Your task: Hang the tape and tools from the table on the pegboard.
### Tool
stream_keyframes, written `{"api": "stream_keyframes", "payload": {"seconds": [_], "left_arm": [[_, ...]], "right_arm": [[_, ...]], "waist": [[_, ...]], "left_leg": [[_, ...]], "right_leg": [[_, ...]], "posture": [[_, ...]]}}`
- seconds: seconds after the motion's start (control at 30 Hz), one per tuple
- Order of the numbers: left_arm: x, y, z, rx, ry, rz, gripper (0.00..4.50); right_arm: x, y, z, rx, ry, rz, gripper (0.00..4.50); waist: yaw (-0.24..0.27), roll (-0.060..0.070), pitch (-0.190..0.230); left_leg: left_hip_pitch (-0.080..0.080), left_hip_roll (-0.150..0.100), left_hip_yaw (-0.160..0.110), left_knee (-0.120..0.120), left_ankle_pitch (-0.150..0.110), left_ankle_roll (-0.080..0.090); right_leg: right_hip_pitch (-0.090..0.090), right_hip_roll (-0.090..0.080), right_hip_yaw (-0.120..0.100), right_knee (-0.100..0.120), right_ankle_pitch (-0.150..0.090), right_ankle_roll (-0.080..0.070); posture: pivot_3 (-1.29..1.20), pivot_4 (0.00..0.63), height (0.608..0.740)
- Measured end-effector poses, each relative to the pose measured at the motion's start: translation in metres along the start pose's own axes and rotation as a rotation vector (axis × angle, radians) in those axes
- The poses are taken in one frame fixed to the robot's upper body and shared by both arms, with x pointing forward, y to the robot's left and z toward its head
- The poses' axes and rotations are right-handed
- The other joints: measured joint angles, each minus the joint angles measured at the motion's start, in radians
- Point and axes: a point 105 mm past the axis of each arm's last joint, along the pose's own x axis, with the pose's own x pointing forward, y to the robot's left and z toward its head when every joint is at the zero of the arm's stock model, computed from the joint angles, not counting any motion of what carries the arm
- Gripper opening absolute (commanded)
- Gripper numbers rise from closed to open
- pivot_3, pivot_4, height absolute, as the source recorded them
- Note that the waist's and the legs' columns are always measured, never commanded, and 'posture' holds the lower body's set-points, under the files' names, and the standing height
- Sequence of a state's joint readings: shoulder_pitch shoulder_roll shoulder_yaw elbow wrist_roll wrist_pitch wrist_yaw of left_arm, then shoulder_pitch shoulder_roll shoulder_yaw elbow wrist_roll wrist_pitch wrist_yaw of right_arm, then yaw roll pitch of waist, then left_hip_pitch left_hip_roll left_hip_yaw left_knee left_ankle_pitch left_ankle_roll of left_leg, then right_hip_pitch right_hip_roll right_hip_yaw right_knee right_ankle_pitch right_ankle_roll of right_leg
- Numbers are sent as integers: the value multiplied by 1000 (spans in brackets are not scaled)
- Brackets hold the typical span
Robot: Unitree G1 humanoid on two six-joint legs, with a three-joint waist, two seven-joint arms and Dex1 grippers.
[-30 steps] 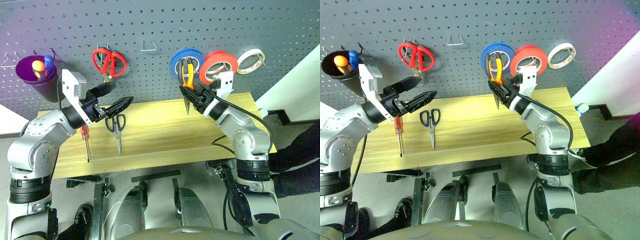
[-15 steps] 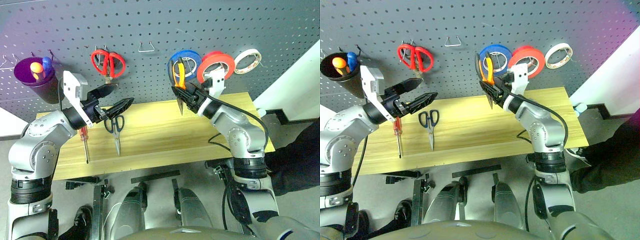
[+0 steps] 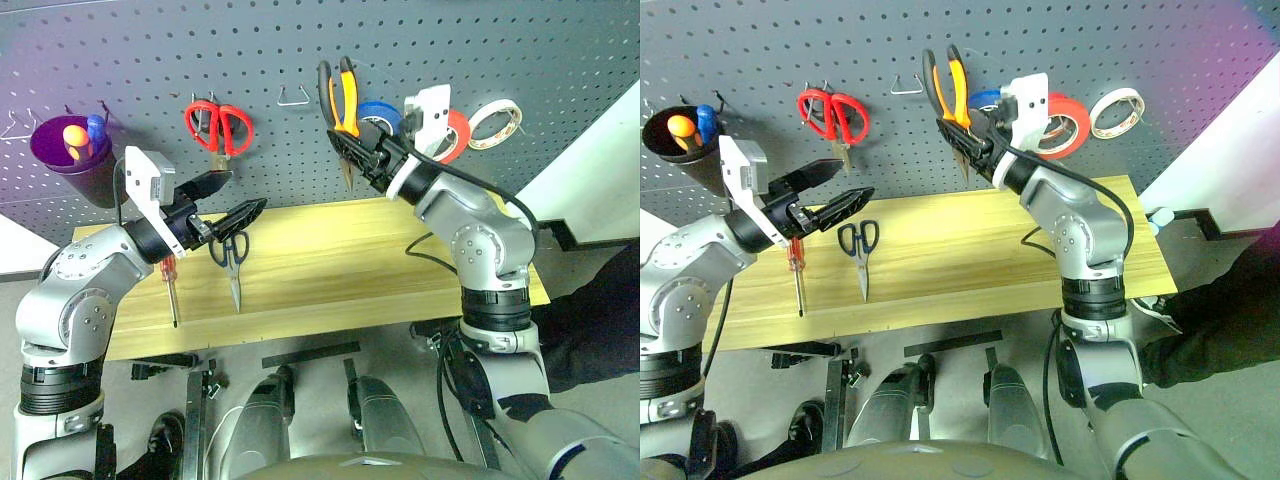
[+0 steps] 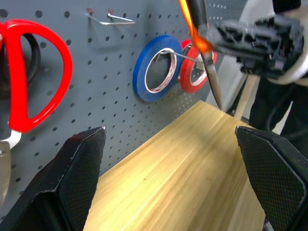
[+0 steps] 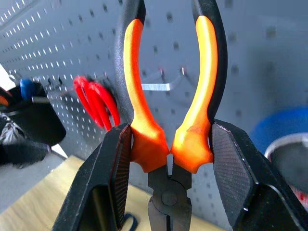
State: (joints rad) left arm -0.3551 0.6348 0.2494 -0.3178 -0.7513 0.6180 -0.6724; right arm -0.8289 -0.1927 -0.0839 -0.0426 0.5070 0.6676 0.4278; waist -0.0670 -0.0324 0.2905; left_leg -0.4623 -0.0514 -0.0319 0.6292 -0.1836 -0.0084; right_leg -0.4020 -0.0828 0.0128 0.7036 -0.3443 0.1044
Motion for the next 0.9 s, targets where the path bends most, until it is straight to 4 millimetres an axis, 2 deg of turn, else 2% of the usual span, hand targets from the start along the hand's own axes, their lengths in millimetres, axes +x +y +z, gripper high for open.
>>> {"api": "stream_keyframes", "payload": {"seconds": [0.4,0.6,0.9], "left_arm": [[-1,-1,-2,-2,-6,4,4500],[-4,-1,-5,-6,0,15,4500],[-6,-2,-5,-1,0,29,4500]], "right_arm": [[19,-4,23,5,-67,-1,2093],[23,-5,24,9,-71,7,2093],[34,10,32,18,-106,53,2093]], "waist": [[4,0,-1],[14,0,-1],[26,0,-1]], "left_leg": [[0,0,0,0,0,0],[0,0,0,1,0,0],[0,0,1,1,0,0]], "right_leg": [[-1,0,0,1,0,0],[-1,0,0,1,0,0],[-1,0,0,1,0,0]], "posture": [[23,185,740],[33,188,740],[37,202,740]]}}
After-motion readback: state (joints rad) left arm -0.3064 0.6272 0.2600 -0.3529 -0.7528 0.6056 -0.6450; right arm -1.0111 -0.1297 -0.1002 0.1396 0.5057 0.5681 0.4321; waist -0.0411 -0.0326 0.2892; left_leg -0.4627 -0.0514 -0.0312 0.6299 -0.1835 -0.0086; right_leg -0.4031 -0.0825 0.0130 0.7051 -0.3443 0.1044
